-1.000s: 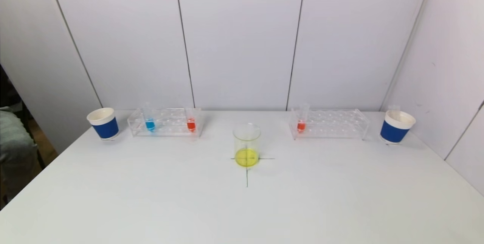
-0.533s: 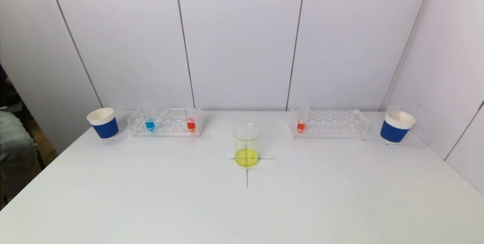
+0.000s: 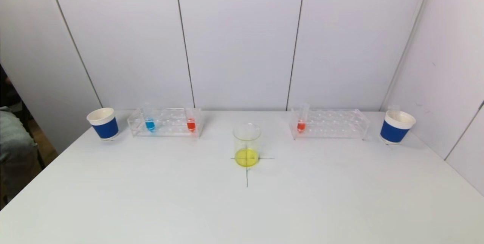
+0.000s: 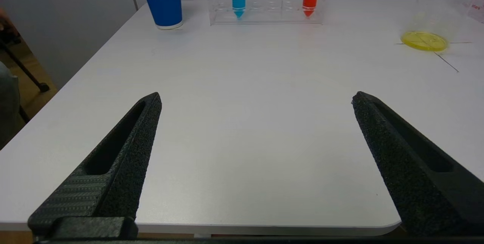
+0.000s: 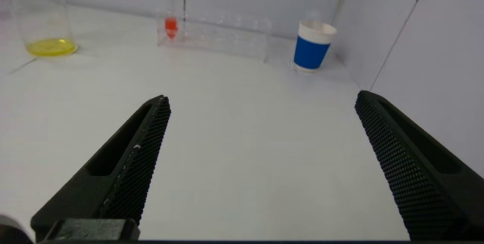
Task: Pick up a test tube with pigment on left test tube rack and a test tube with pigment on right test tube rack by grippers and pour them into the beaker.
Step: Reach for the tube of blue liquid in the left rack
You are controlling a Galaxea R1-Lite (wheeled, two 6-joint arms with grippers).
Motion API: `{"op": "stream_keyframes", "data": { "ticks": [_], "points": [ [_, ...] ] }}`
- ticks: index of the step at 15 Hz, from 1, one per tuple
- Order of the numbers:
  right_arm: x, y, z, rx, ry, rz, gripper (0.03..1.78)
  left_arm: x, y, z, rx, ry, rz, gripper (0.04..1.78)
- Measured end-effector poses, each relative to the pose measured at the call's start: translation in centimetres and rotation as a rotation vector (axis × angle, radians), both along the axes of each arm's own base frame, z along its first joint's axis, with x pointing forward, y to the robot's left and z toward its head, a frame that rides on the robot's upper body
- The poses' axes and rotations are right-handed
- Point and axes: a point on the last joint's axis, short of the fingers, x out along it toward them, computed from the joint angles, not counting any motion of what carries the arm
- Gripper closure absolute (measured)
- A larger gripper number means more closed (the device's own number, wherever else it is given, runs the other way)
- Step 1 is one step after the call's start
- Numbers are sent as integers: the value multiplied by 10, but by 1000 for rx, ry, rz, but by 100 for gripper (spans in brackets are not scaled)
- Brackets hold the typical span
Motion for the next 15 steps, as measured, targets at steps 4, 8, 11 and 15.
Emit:
{"op": "stream_keyframes", "data": {
  "ticks": [4,8,11,15],
  "points": [
    [0,0,-4,29,38,9,4,0,0,0,0,0,0,6],
    [0,0,-4,61,43,6,4,0,0,0,0,0,0,6],
    [0,0,-4,85,41,2,4,0,0,0,0,0,0,6],
    [0,0,-4,90,41,2,4,0,0,0,11,0,2,6]
  ]
}}
